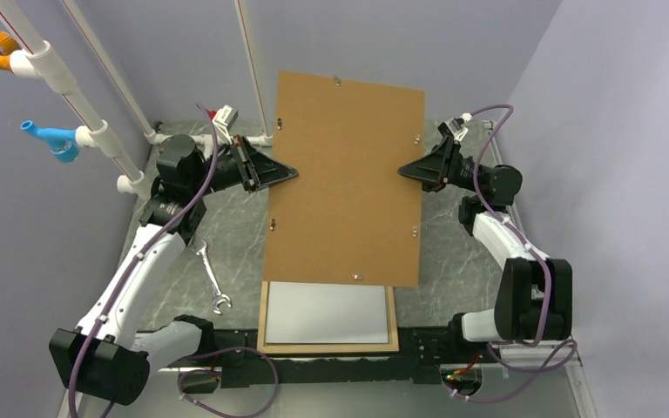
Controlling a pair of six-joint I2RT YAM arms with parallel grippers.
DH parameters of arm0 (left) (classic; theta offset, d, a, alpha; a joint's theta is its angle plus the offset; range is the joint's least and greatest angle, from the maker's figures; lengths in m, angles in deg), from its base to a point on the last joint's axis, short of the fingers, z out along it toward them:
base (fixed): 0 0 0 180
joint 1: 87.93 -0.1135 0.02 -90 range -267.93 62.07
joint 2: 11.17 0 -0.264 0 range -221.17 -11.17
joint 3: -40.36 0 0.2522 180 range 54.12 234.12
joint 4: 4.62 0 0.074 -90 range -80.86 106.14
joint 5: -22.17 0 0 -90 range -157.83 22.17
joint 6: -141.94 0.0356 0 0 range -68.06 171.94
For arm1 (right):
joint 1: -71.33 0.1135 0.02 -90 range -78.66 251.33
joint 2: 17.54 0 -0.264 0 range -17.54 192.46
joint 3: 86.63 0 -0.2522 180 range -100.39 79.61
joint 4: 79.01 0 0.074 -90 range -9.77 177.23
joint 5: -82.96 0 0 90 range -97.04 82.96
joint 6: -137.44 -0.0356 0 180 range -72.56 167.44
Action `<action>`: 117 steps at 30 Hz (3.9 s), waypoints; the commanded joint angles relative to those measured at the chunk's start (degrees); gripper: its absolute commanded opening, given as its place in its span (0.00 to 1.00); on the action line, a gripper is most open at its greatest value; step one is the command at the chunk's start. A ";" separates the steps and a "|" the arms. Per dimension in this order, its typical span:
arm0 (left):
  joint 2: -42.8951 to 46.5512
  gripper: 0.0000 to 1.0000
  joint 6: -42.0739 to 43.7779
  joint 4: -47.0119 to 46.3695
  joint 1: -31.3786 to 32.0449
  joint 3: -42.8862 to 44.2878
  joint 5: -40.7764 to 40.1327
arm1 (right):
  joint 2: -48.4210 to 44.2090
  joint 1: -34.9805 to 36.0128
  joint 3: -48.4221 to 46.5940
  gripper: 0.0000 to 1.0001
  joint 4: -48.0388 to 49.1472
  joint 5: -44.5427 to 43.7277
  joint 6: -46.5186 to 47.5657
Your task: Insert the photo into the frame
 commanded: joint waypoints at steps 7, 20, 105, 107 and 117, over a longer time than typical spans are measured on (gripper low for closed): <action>0.80 0.37 5.33 3.96 -0.26 -0.04 -2.90 | 0.49 1.04 -4.68 0.00 19.52 3.68 -12.41; 3.47 0.94 22.63 24.54 -0.28 8.66 -18.11 | -16.21 3.60 -18.62 0.00 -83.41 -9.01 73.00; -21.90 0.69 49.20 38.81 20.51 36.35 -73.26 | -18.82 3.74 -11.08 0.00 -72.19 -12.11 66.20; -21.41 0.82 46.82 40.94 18.43 36.64 -71.78 | -18.50 3.79 -10.75 0.00 -72.70 -12.73 66.08; -13.15 0.86 36.12 43.90 3.19 26.33 -52.36 | -16.75 3.74 -10.55 0.00 -76.65 -17.82 65.68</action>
